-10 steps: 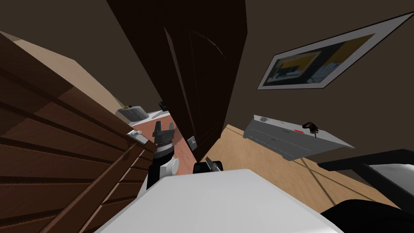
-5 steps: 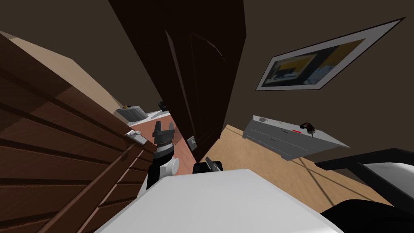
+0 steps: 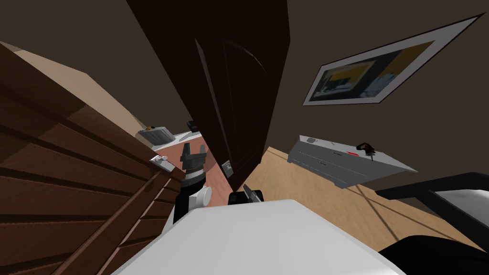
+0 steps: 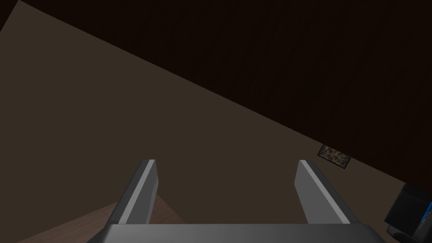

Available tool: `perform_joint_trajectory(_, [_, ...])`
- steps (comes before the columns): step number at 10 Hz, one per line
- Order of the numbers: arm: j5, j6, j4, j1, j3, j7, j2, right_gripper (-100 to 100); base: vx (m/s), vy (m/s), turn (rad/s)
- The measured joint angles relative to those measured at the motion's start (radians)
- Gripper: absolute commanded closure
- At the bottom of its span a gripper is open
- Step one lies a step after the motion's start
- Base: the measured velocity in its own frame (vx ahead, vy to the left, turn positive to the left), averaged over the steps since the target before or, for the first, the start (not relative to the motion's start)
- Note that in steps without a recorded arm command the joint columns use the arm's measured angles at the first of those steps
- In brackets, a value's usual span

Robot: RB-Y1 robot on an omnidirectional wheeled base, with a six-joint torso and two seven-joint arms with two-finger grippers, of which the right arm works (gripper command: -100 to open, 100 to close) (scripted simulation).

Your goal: Push the door open

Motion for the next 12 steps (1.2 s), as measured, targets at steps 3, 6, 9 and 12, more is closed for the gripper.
perform_joint_trajectory(3, [-0.006,0.011,0.011,-0.005,0.000,0.001,0.012,-100,0.075,0.086,0.017])
perform_joint_trajectory(6, [-0.013,0.020,0.028,-0.025,-0.002,0.006,0.025,-100,0.129,0.136,0.026])
perform_joint_trajectory(9, [-0.019,0.034,0.047,-0.048,-0.002,0.012,0.042,-100,0.165,0.152,0.034])
perform_joint_trajectory(12, [-0.023,0.045,0.057,-0.063,-0.001,0.015,0.053,100,0.065,0.059,0.009])
